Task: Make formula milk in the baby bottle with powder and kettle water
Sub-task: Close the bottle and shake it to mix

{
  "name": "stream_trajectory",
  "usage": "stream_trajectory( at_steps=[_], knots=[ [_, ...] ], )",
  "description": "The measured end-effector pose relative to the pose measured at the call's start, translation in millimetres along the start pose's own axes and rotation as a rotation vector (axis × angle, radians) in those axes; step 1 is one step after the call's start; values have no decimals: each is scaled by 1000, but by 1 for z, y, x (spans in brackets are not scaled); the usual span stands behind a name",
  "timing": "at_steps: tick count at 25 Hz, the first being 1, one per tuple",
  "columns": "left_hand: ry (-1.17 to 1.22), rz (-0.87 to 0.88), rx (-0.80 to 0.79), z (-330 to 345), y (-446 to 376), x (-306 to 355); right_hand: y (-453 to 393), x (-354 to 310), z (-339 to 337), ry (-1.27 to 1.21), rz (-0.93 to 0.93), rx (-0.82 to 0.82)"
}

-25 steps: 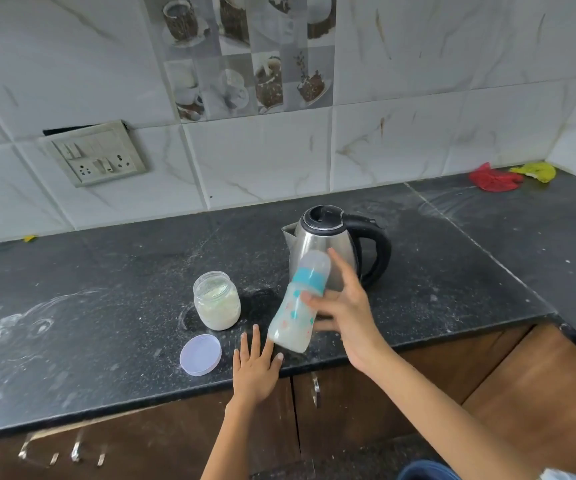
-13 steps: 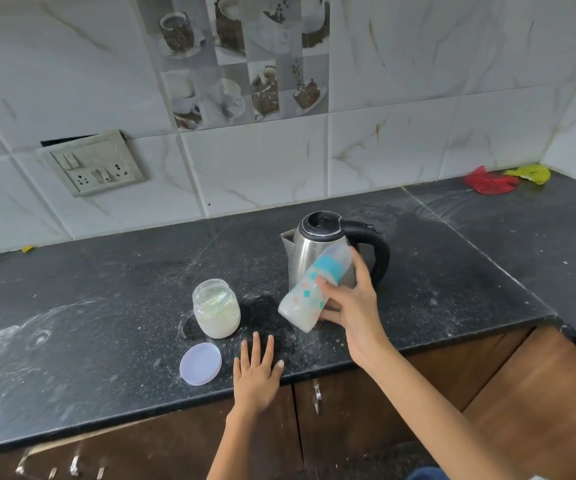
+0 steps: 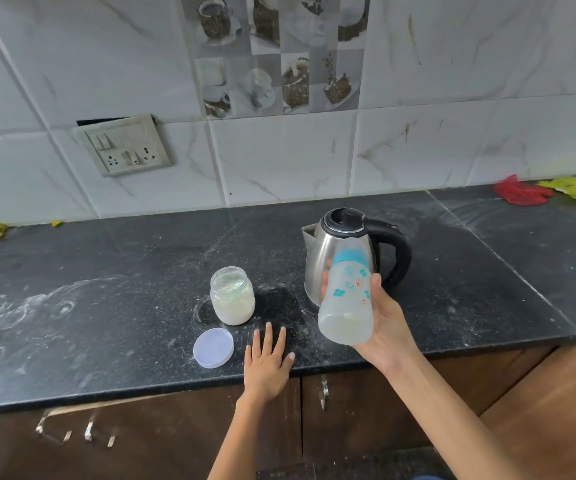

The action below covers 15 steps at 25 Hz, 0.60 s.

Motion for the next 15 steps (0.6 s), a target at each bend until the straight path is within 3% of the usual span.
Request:
stream_trajectory(
  at_steps=[2, 7, 15],
  knots=[
    [1, -2, 1, 0, 0, -1, -2, 0, 1, -3, 14, 31],
    [-5, -6, 4, 0, 0, -1, 3, 1, -14, 269, 67, 249],
    [-9, -10, 1, 1, -1, -2, 8, -3, -16, 505, 52, 292]
  ],
)
Point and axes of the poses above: each hand's wrist, its own y-axis away from the middle knuckle, its own z-axis out of the palm, x = y × z, the point moved 8 cm from there along -y, towards the middle knuckle
